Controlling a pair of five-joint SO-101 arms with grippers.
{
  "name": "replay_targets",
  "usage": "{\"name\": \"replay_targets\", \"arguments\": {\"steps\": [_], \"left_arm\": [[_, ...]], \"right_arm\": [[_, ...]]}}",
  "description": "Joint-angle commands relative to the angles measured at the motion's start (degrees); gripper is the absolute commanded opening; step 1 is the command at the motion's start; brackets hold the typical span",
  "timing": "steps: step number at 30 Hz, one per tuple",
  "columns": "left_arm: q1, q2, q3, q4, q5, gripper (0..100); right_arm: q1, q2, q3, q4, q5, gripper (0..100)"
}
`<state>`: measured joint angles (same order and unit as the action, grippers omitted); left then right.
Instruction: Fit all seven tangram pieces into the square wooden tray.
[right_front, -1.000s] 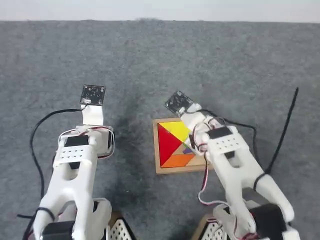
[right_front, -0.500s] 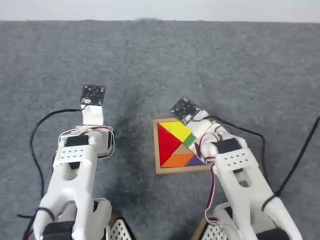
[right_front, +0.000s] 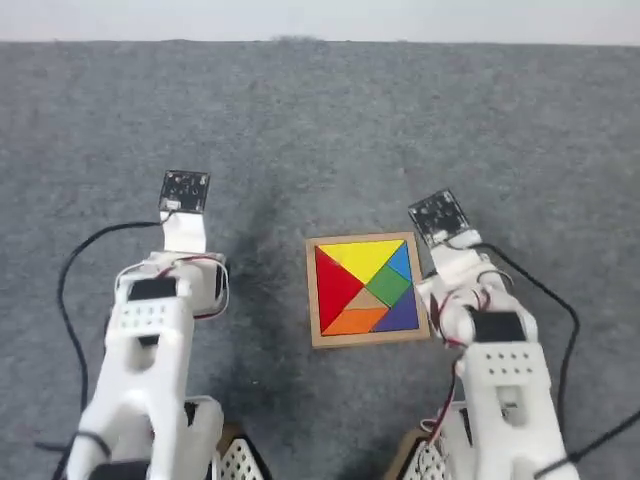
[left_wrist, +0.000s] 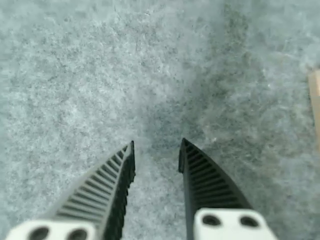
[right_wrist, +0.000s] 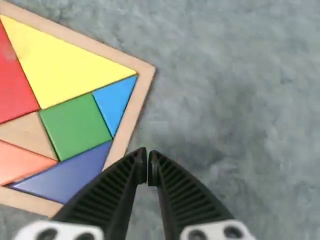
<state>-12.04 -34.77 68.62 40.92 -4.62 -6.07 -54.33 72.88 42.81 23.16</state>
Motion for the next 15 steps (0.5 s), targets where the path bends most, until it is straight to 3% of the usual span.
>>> {"name": "replay_targets", "arguments": {"steps": [1, 7, 15], "left_arm": [[-0.09, -12.66, 4.79, -2.9, -0.09, 14], [0.18, -38.24, 16.22, -2.2, -0.35, 14], [2.2, -66.02, 24.4, 9.14, -0.18, 14]], "right_arm": [[4.35, -7.6, 2.11, 0.66, -0.62, 0.8], [11.82, -16.48, 6.59, 6.46, -0.44, 0.8], [14.73, -28.35, 12.04, 15.87, -0.44, 0.8]]}}
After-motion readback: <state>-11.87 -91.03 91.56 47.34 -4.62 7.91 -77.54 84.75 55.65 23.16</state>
